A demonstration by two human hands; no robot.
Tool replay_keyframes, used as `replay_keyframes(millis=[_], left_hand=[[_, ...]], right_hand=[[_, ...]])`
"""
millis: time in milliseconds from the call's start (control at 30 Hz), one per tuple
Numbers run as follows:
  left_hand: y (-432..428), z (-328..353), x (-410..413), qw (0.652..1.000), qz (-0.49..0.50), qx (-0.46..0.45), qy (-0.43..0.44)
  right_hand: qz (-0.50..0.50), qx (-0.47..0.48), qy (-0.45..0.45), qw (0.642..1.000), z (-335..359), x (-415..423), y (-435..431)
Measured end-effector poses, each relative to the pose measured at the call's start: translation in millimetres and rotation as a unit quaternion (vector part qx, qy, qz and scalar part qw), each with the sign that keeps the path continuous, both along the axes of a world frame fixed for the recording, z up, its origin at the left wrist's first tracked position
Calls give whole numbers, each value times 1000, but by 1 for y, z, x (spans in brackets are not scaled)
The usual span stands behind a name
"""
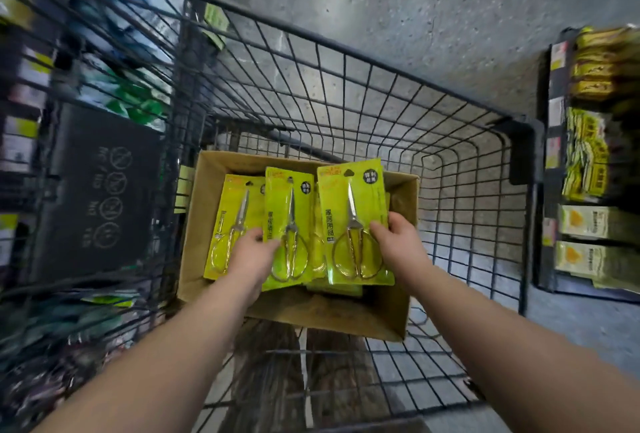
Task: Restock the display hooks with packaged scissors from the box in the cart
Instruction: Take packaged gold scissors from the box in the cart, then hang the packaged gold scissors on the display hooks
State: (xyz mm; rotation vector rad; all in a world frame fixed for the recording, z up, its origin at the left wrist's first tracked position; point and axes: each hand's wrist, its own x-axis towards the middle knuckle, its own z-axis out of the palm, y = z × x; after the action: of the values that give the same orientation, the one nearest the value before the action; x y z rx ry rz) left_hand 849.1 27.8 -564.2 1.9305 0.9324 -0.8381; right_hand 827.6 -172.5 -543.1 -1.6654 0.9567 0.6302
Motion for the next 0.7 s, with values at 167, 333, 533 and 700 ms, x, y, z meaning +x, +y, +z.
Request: replay_keyframes(millis=[167, 333, 533, 700], left_hand=[[29, 54, -1, 994, 94, -6, -52], [55, 115, -15, 977, 161, 11, -137], [96, 174, -51, 945, 252, 0, -208], [147, 211, -115, 911, 305, -26, -277]], right_hand=[[82, -10, -50, 995, 46, 27, 16], [127, 22, -92, 987, 87, 45, 46], [162, 88, -130, 974, 130, 44, 97], [243, 146, -170, 944, 191, 15, 150]])
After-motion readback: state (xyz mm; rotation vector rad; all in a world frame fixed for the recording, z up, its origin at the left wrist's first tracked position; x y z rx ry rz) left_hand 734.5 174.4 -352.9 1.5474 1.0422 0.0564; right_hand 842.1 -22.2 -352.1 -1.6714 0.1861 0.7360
